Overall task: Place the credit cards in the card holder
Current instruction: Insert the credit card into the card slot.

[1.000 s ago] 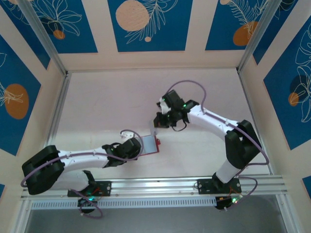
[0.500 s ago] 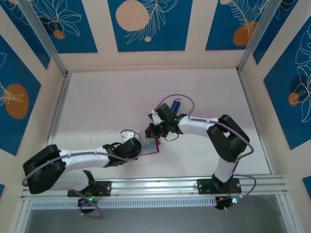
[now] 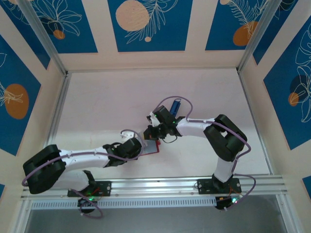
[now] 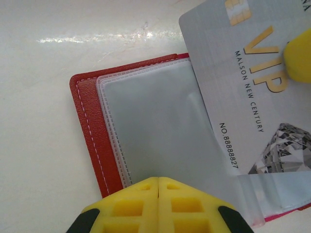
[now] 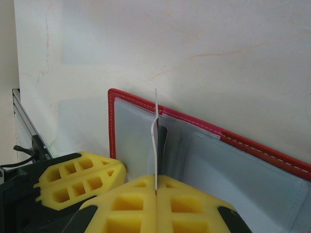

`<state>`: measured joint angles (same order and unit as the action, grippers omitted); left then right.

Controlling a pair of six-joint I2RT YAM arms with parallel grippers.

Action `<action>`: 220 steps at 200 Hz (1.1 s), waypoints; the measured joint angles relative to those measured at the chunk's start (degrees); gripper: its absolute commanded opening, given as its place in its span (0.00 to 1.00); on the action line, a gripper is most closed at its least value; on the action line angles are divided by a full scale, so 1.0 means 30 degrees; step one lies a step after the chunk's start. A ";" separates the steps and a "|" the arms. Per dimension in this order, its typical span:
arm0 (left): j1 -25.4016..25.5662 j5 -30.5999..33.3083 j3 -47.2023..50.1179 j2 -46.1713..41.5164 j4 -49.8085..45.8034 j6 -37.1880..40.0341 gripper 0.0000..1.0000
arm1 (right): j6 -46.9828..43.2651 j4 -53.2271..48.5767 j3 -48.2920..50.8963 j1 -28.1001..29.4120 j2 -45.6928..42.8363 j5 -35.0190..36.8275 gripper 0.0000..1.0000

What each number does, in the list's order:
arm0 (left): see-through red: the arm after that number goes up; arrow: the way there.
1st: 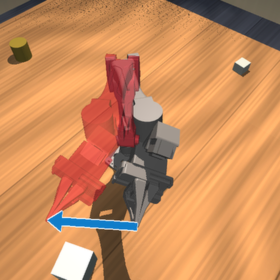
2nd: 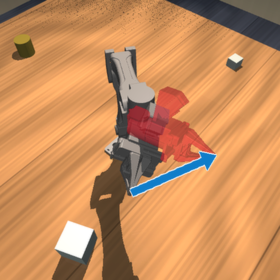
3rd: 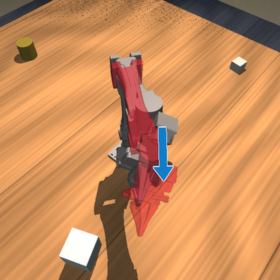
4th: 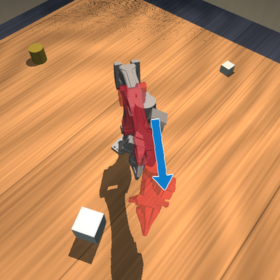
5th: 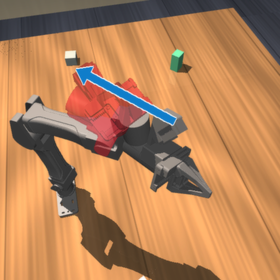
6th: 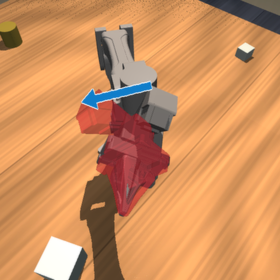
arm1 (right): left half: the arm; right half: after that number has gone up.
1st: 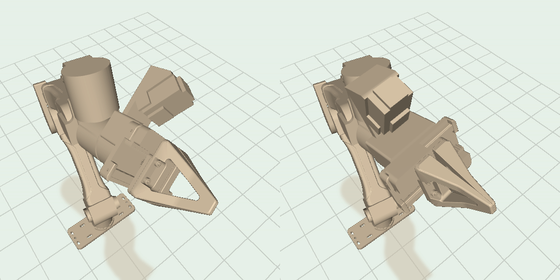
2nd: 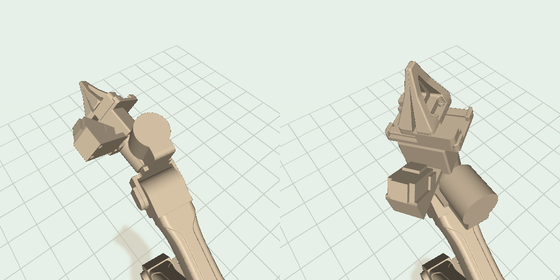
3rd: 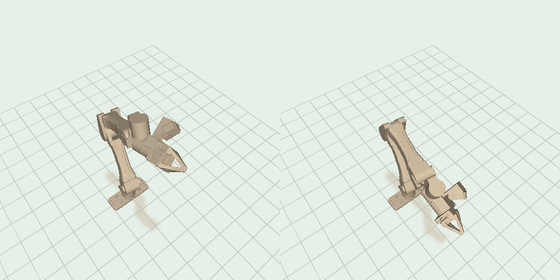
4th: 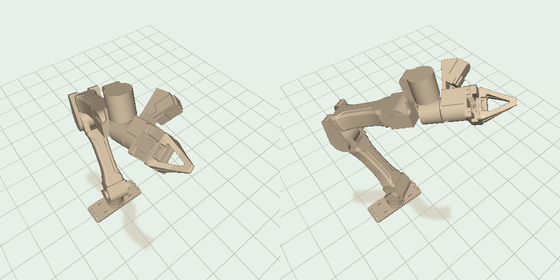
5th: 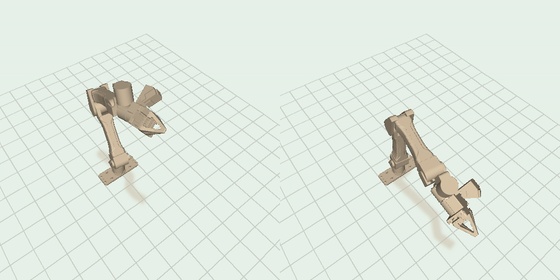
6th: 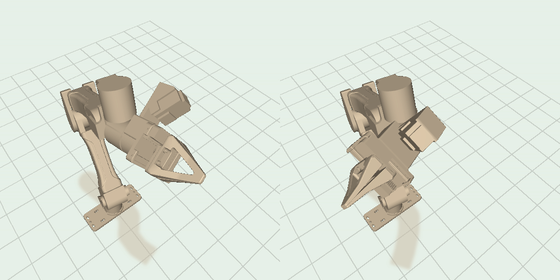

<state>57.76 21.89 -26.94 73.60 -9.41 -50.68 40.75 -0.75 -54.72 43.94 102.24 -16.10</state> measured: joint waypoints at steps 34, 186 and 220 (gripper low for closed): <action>0.0000 0.0007 0.0000 0.0000 0.0000 0.0000 0.02 | 0.0255 0.0488 0.0328 0.0080 0.0000 -0.0007 0.00; 0.0000 0.0066 -0.0007 0.0000 0.0000 -0.0175 0.02 | 0.2215 0.3228 0.3577 0.0117 -0.0838 -0.0801 0.00; 0.0000 0.0073 -0.0036 0.0000 -0.0029 -0.0372 0.01 | 0.2295 0.3257 0.3679 0.0117 -0.0896 -0.0933 0.00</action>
<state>57.76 22.11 -27.05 73.60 -9.50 -51.79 47.64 9.02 -43.68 44.29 99.55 -18.90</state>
